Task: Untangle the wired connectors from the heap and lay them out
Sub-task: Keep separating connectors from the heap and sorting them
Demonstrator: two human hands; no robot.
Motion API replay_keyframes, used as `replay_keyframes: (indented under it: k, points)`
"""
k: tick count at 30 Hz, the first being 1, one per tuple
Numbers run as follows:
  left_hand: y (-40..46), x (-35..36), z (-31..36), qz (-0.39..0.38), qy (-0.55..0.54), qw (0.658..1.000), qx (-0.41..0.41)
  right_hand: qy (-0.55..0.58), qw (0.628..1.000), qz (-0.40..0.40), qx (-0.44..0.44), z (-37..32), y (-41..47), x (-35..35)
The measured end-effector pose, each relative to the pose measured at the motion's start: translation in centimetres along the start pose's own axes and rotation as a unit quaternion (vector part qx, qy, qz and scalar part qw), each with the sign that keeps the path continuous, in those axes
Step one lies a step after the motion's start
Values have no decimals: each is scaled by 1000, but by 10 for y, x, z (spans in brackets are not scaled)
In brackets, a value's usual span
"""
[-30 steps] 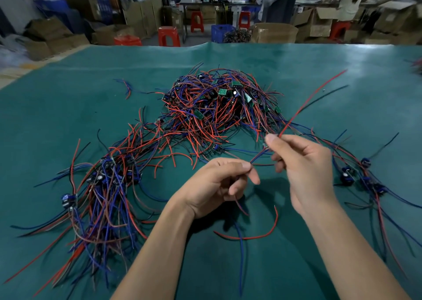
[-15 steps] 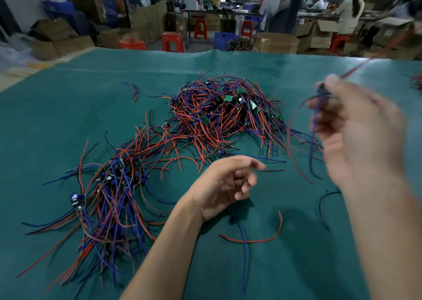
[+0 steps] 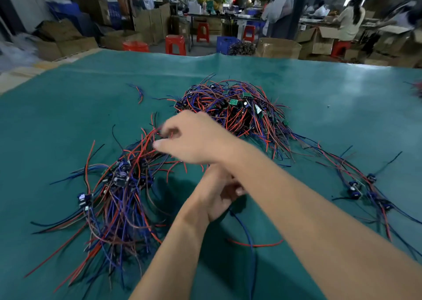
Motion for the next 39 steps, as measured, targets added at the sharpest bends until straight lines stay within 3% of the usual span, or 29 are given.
replay_keyframes:
  k: [6,11,13,18,25,28,32,36,39]
  points:
    - [-5,12,6,-66,17,997,47,-89,976,98,175,122,22,-42]
    - [-7,12,7,-58,23,997,40,-115,967,36,226,184,28,-40]
    - [-8,12,7,-56,23,997,37,-83,969,60,225,191,29,-39]
    - [-8,12,8,-59,26,997,37,45,951,214,217,199,17,-55]
    - [-8,11,7,-60,25,997,37,270,903,277,187,201,-16,-83]
    - [-8,11,7,-56,20,998,32,368,874,265,176,190,-38,-80]
    - [-7,12,6,-48,-16,998,27,483,841,186,159,170,-67,-48]
    - [-5,14,6,-20,-65,997,29,513,842,98,133,153,-91,-1]
    - [-2,9,4,5,-5,1000,30,472,872,45,120,148,-98,23]
Point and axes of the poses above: each hand's wrist, its own y-axis towards the middle knuckle, its own x-axis out of the palm, z = x × y, the point moved 3 cm from there along y, towards the middle knuckle, and after that the axes turned 4 degrees about x, right-handed, at the moved point
